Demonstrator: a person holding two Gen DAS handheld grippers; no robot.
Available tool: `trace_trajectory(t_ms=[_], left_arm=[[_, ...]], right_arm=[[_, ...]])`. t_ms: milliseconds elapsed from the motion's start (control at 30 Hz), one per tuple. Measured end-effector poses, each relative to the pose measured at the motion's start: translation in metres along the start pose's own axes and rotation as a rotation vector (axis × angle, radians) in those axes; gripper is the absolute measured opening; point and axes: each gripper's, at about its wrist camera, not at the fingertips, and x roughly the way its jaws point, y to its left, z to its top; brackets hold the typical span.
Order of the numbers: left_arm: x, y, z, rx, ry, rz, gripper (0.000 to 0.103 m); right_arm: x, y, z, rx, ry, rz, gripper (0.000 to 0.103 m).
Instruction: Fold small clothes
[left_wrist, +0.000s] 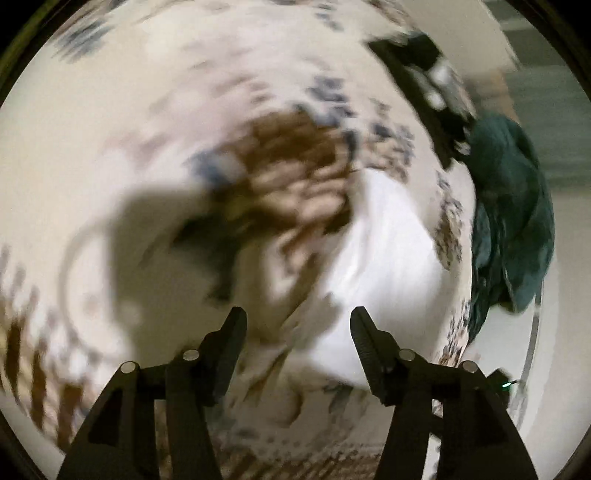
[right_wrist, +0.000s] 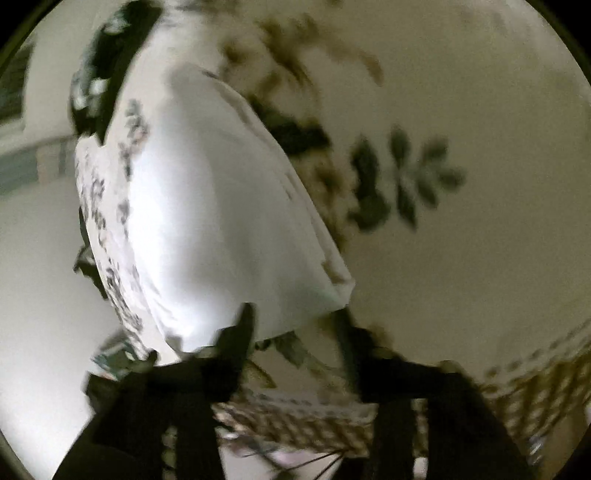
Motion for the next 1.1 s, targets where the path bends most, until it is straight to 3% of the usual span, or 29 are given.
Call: trace_trajectory(t_ms=[167, 233, 300, 367, 400, 433, 733, 833, 967, 1100], left_arm=[[0.065, -0.042, 0.050, 0.143, 0.073, -0.013, 0.056], [0.076, -0.054, 0.064, 0.190, 0.051, 0.012, 0.047], [0.074, -0.067, 0.075, 0.232, 0.011, 0.004, 0.002], [0.069, -0.076, 0.082, 0.267, -0.015, -0.003, 0.002], [0.066, -0.079, 0.084, 0.274, -0.028, -0.020, 0.002], [0.064, -0.083, 0.087, 0.284, -0.039, -0.027, 0.002], [0.064, -0.097, 0.106, 0.290, -0.048, -0.086, 0.002], [0.072, -0.113, 0.114, 0.337, -0.053, -0.085, 0.002], [0.098, -0.124, 0.128, 0.399, -0.021, -0.034, 0.002], [0.125, -0.109, 0.139, 0.374, 0.062, 0.015, 0.002]], right_arm=[[-0.029, 0.035, 0.033, -0.142, -0.141, -0.073, 0.054], [-0.024, 0.043, 0.056, -0.141, -0.155, -0.061, 0.054], [-0.014, 0.054, 0.083, -0.152, -0.177, -0.052, 0.054], [-0.004, 0.065, 0.102, -0.194, -0.197, -0.054, 0.050], [-0.001, 0.071, 0.110, -0.214, -0.214, -0.052, 0.021], [0.002, 0.076, 0.115, -0.220, -0.228, -0.062, 0.003], [-0.020, 0.071, 0.107, -0.174, -0.346, -0.076, 0.002], [-0.027, 0.072, 0.107, -0.188, -0.374, -0.086, 0.002], [-0.031, 0.074, 0.115, -0.190, -0.394, -0.094, 0.002], [-0.014, 0.066, 0.131, -0.163, -0.335, -0.112, 0.002]])
